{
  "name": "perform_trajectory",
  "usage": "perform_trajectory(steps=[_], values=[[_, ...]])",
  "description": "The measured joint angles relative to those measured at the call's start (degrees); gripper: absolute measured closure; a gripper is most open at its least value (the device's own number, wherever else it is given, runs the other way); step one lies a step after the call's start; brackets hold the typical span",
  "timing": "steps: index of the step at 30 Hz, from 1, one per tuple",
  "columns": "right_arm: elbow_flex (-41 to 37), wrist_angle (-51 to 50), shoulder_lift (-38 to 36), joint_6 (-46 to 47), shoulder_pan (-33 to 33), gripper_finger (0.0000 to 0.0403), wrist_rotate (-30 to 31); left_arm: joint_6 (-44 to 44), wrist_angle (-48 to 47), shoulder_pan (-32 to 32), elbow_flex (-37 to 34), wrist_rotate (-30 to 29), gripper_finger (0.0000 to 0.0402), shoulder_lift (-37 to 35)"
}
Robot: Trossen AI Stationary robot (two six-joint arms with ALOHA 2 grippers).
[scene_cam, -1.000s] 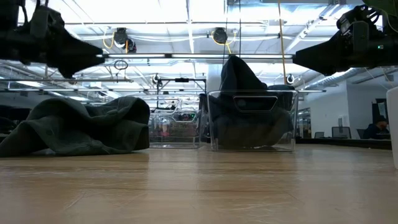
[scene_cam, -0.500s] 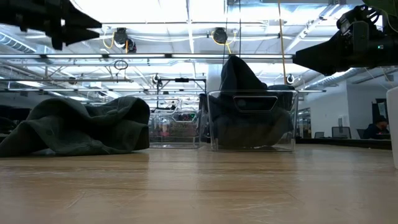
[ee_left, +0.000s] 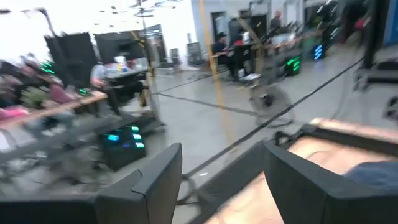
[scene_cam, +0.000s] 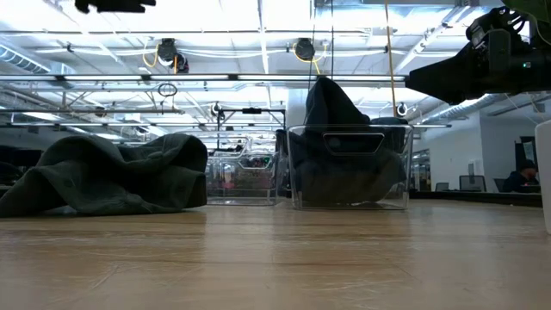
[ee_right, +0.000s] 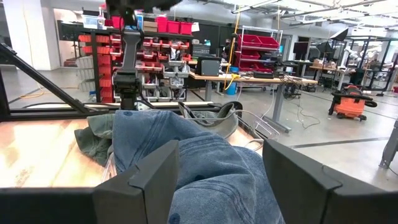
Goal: Pick & Place hat
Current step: Put the top black cap into the left transparent bin
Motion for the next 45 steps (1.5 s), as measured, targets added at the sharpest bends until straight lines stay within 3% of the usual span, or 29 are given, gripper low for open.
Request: perform_trajectory(steps=[10,20,23,32,45], values=[[0.0,0.0,0.0,0.0,0.0,0.0181,0.0,18.5,-2.8,0.0,11.4,-15.2,0.0172,12.7],[0.0,0.0,0.0,0.0,0.0,0.0181,0.0,43.0,2.7,0.9,15.6,-35.7,0.0172,23.5],[0.0,0.0,0.0,0.0,0.0,0.0181,0.0,47.6,3.7,1.8,15.6,-35.8,0.0172,25.5],[0.0,0.2,0.0,0.0,0.0,0.0181,0.0,47.9,4.6,6.9,15.6,-35.9,0.0172,28.6],[0.0,0.2,0.0,0.0,0.0,0.0181,0.0,49.6,-4.3,17.4,15.6,-33.8,0.0172,28.5]])
